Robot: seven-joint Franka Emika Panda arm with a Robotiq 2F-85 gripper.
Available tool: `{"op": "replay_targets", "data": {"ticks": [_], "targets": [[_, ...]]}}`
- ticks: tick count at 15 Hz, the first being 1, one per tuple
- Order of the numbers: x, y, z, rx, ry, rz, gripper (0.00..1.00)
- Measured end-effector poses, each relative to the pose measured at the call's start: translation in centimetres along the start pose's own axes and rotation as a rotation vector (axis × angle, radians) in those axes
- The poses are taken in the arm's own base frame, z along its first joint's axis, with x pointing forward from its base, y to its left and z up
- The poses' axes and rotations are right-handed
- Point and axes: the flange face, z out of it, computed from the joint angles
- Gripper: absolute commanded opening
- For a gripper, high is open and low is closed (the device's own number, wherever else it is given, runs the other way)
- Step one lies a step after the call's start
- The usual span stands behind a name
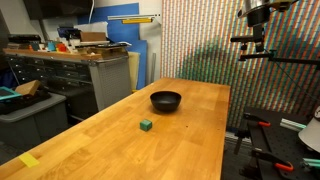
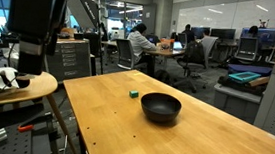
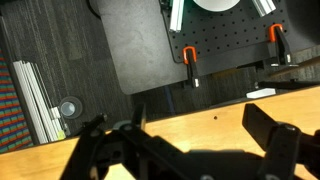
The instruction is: Place the green block in the black bowl
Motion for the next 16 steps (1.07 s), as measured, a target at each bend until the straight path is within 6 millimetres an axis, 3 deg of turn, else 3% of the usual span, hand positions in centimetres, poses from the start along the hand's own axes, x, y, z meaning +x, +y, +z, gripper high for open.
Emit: {"op": "replay_targets", "data": {"ticks": [4, 7, 16], "targets": [[0.2, -0.3, 0.1, -0.006, -0.001, -0.006, 1.00], [1.1, -1.7, 0.1, -0.024, 0.013, -0.018, 1.00], [7.3, -10.7, 1.1, -0.061, 0.179, -0.007, 1.00]]}}
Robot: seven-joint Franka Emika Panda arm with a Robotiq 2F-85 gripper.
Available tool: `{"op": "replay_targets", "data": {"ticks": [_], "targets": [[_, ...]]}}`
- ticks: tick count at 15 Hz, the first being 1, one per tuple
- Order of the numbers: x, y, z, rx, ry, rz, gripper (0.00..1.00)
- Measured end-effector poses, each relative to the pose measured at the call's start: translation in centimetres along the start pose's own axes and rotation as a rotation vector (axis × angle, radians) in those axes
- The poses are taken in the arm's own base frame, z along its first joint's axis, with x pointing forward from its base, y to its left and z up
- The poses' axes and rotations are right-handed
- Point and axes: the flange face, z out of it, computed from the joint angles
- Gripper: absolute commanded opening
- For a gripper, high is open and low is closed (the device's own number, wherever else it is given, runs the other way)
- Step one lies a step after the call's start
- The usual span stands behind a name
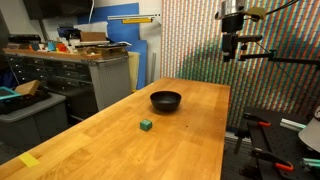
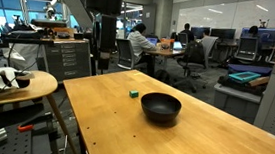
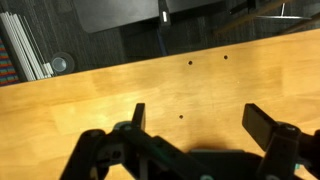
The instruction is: Place the green block in the black bowl
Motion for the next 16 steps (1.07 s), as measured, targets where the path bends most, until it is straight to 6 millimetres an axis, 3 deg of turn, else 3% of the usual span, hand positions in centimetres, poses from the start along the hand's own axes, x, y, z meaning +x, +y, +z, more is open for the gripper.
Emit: {"op": "replay_targets", "data": {"ticks": [6, 16], "targets": [[4.2, -6.2, 2.7, -0.012, 0.042, 0.017, 1.00], [13.4, -15.7, 7.5, 0.031, 0.008, 0.051, 1.00]]}}
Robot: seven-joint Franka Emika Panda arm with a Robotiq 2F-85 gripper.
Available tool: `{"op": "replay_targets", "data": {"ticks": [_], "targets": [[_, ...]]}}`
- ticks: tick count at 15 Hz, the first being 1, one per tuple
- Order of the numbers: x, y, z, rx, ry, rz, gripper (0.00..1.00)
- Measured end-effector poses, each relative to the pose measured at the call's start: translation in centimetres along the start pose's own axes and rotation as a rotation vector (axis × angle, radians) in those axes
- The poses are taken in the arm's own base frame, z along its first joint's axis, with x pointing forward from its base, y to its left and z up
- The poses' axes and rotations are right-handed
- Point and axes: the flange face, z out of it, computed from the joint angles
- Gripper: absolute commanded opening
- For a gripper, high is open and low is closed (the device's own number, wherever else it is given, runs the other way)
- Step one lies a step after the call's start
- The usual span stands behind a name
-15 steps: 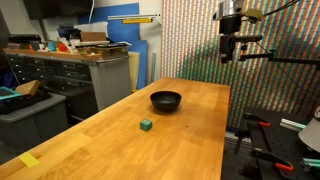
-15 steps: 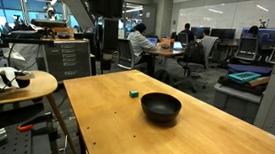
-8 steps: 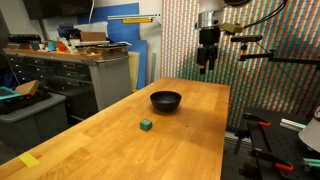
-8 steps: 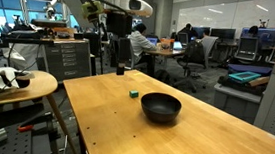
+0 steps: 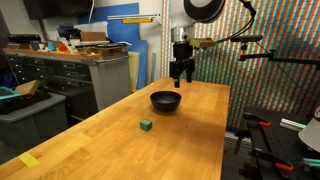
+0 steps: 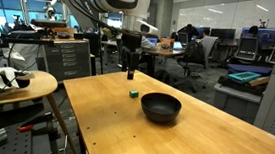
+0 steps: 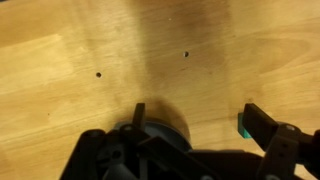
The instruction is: Place the green block in the black bowl
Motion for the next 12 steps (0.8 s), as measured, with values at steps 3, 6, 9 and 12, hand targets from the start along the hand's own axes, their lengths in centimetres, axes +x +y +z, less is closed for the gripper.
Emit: {"op": "replay_targets", "data": {"ticks": [3, 6, 9, 12], "targets": [[2.1, -2.6, 1.9, 0.012, -0.006, -0.024, 1.00], [3.7, -4.9, 3.7, 0.016, -0.017, -0.050, 1.00], [5.0, -6.9, 5.3, 0.020, -0.021, -0.073, 1.00], [6.1, -8.7, 6.8, 0.028, -0.009, -0.093, 1.00]]}}
